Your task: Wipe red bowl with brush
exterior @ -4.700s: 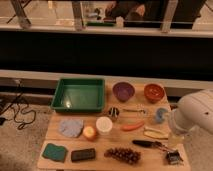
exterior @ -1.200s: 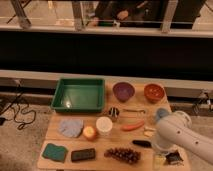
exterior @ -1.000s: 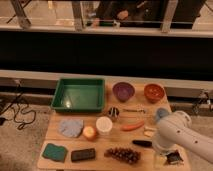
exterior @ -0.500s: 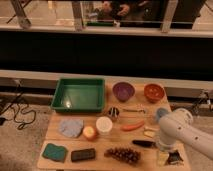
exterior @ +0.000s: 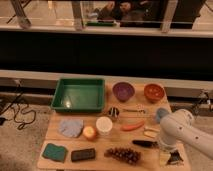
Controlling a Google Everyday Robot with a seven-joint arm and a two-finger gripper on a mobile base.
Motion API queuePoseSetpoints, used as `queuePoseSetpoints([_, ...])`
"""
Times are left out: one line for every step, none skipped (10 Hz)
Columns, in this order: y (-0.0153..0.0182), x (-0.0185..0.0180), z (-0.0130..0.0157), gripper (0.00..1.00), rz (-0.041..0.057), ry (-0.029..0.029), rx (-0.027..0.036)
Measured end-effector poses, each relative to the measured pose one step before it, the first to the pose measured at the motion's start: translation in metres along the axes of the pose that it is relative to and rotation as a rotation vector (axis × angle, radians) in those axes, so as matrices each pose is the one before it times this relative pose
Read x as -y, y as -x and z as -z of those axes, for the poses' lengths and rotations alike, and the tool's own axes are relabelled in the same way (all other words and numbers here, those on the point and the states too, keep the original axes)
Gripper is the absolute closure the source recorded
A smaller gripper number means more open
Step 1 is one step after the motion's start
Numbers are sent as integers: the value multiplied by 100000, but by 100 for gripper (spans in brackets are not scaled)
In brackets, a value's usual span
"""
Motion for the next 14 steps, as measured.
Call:
queuePoseSetpoints([-234,-145,-162,20,-478,334,156])
queuePoseSetpoints([-204,-139,-216,20,-361,391,137])
queuePoseSetpoints([-141,-163,-355,20,-85,630,119])
queuePoseSetpoints([35,-121,-311,20,331,581,113])
queuePoseSetpoints([103,-331,-513,20,412,1038,186])
queuePoseSetpoints([89,-183,-244,20,300,524,123])
queuePoseSetpoints([220,-284,-320,20,758,822,421])
queuePoseSetpoints([284,-198,-195,20,830,604,503])
queuePoseSetpoints([338,-239,-194,20,954,650,648])
queuePoseSetpoints([306,-183,-102,20,927,508,461])
queuePoseSetpoints([256,-136,-72,23,761,367,481])
queuePoseSetpoints([240,-167,-63,31,754,371,672])
queuePoseSetpoints([220,-144,-59,42,792,337,699])
queuePoseSetpoints([128,-99,-21,51,573,203,493])
